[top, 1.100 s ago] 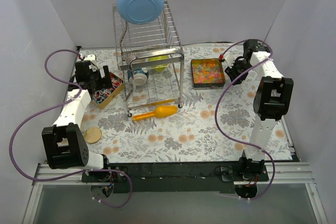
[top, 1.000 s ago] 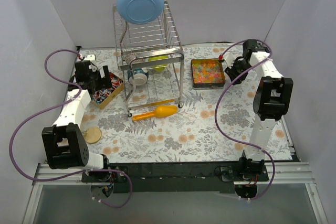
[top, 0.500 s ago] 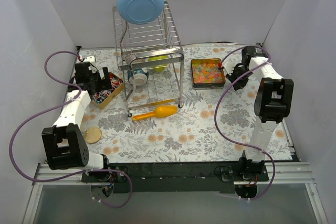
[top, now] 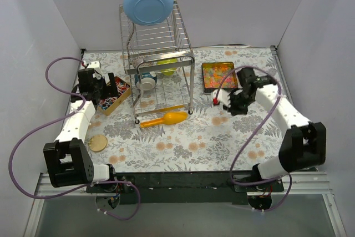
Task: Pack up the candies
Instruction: Place the packing bottle at the center of the board.
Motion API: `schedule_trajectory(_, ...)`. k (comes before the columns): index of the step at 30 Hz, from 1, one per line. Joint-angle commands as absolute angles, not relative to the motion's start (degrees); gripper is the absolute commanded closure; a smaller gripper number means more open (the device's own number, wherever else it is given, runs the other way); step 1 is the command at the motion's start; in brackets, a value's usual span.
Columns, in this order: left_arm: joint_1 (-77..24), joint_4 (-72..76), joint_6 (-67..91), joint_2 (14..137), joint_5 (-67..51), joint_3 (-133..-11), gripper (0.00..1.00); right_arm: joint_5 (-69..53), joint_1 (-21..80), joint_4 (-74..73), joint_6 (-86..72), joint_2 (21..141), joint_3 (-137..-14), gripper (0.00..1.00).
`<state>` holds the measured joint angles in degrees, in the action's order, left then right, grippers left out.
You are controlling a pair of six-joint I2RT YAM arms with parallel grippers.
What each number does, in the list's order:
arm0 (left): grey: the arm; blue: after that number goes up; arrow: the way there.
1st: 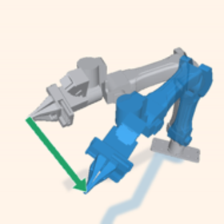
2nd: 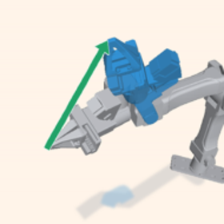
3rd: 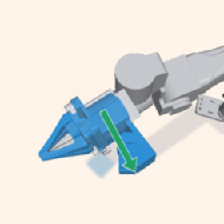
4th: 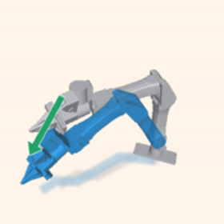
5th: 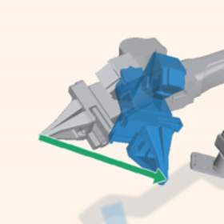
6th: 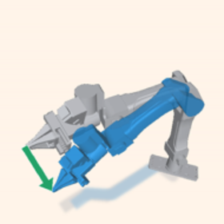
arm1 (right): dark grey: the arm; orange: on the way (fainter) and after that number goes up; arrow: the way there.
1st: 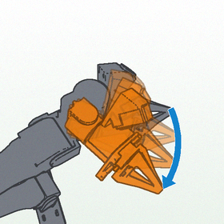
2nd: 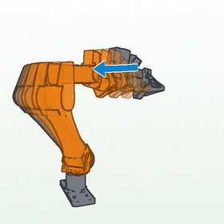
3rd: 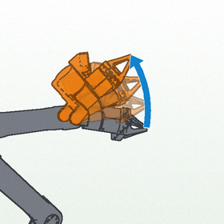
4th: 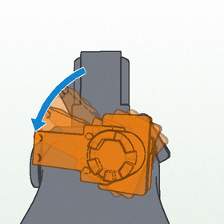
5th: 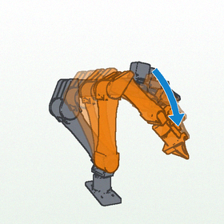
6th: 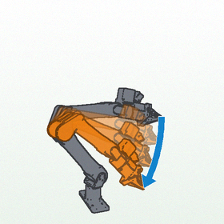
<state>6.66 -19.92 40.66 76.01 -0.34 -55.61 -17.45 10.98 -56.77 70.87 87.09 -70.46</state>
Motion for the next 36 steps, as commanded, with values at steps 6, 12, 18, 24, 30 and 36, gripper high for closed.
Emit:
schedule_trajectory(6, 7.0, -19.6, 39.6, 70.8, -3.6, -52.8, 0.02, -17.0, 35.5, -62.6, 85.3, 75.7, -55.0, 0.99)
schedule_trajectory(12, 7.0, -18.5, 39.2, 69.8, -4.9, -51.4, 0.02, -15.0, 45.3, -59.9, 83.4, 74.4, -50.6, 0.99)
schedule_trajectory(18, 7.0, -18.4, 39.6, 67.6, -6.9, -50.5, 0.02, -10.5, 53.2, -54.8, 79.6, 75.5, -45.5, 0.99)
schedule_trajectory(24, 7.0, -19.3, 37.4, 62.8, -9.5, -48.3, 0.02, -9.7, 56.4, -53.3, 75.2, 75.7, -45.7, 0.80)
schedule_trajectory(30, 7.0, -26.2, 24.3, 49.9, -22.1, -45.6, 0.02, -13.3, 55.7, -58.0, 65.9, 72.4, -56.3, 0.45)
schedule_trajectory(36, 7.0, -44.4, 8.1, 43.7, -34.0, -53.4, 0.02, -18.7, 53.0, -63.6, 61.0, 72.3, -67.9, 0.44)
